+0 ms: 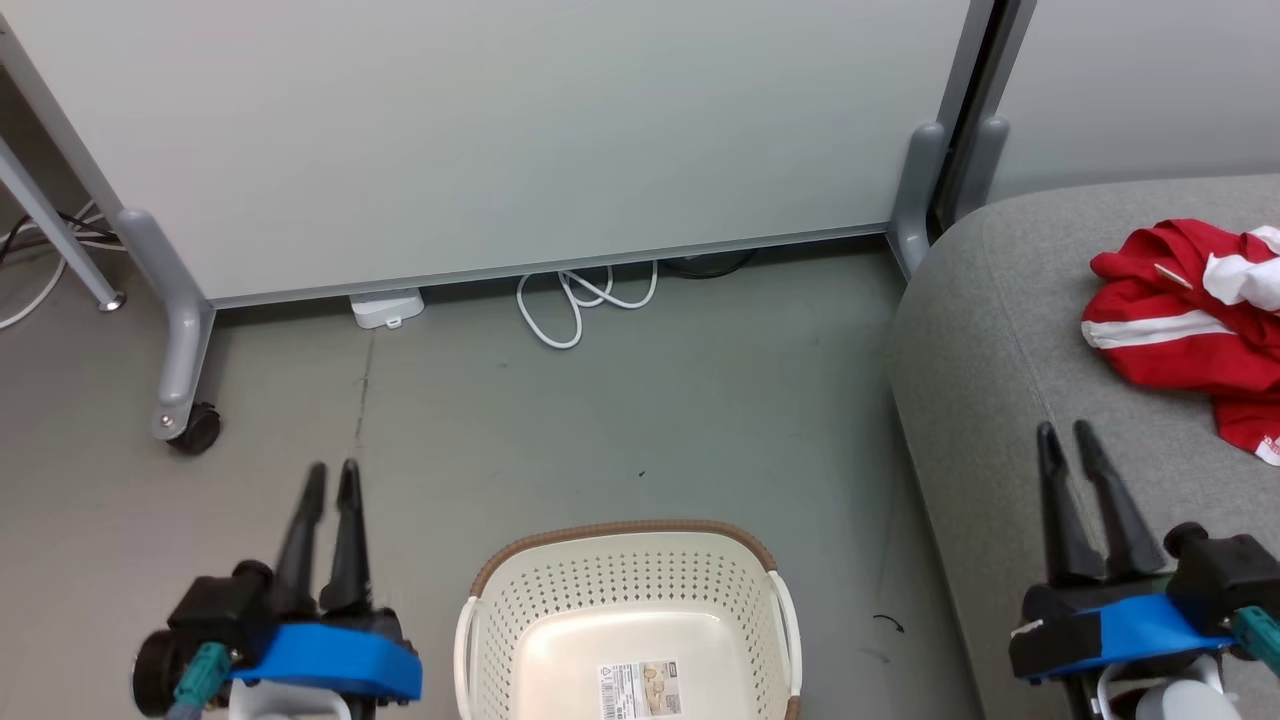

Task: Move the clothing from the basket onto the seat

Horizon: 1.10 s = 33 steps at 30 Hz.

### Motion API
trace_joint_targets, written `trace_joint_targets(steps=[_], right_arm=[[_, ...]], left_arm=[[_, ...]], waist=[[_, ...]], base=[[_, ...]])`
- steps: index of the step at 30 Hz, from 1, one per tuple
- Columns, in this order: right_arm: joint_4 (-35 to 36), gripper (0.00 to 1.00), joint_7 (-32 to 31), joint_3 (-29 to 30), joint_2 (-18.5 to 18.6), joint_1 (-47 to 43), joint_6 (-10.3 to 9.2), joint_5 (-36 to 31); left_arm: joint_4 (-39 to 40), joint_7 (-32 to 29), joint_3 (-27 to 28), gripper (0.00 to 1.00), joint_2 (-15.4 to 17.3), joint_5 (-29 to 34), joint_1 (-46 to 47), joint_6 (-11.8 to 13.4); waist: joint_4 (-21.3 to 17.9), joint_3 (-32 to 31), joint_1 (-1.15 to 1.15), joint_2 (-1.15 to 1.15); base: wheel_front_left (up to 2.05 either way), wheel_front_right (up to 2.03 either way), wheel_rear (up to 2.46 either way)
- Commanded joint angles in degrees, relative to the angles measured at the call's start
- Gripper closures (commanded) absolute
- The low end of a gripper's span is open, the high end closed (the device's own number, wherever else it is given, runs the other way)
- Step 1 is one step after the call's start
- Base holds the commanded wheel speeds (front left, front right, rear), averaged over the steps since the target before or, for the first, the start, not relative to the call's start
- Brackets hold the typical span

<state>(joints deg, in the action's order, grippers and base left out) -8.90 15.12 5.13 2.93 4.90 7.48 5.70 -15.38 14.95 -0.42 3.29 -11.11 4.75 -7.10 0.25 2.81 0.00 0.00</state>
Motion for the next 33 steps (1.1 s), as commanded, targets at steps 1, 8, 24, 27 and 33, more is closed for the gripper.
trace_joint_targets(steps=[1,8,24,27,33], right_arm=[[-0.52,1.00,-0.05,0.02,-0.04,-0.13,0.00,0.13],[-1.46,1.00,-2.43,0.57,-0.06,0.35,0.00,8.04],[-1.86,1.00,-6.30,0.49,-0.03,0.36,0.00,25.01],[-1.98,1.00,-7.00,0.53,-0.03,0.42,0.00,27.84],[-2.25,1.00,-8.33,0.60,-0.02,0.54,0.01,33.17]], left_arm=[[-0.50,-0.15,-0.02,1.00,-0.11,-0.12,-0.39,0.00],[-0.69,-2.37,0.84,1.00,-0.15,-7.58,-0.10,-0.04],[-0.01,-6.36,2.06,1.00,-0.19,-23.42,0.25,-0.12],[0.07,-7.04,2.29,1.00,-0.20,-26.08,0.34,-0.14],[0.22,-8.36,2.72,1.00,-0.22,-31.08,0.49,-0.17]], waist=[[0.00,-0.01,0.00,0.00],[-0.01,-0.15,0.00,0.00],[-0.04,-0.48,0.00,0.00],[-0.05,-0.55,0.00,0.00],[-0.06,-0.67,0.00,0.00]], base=[[0.00,0.00,0.00],[0.00,0.00,0.00],[0.00,0.00,0.00],[0.00,0.00,0.00],[0.00,0.00,0.00]])
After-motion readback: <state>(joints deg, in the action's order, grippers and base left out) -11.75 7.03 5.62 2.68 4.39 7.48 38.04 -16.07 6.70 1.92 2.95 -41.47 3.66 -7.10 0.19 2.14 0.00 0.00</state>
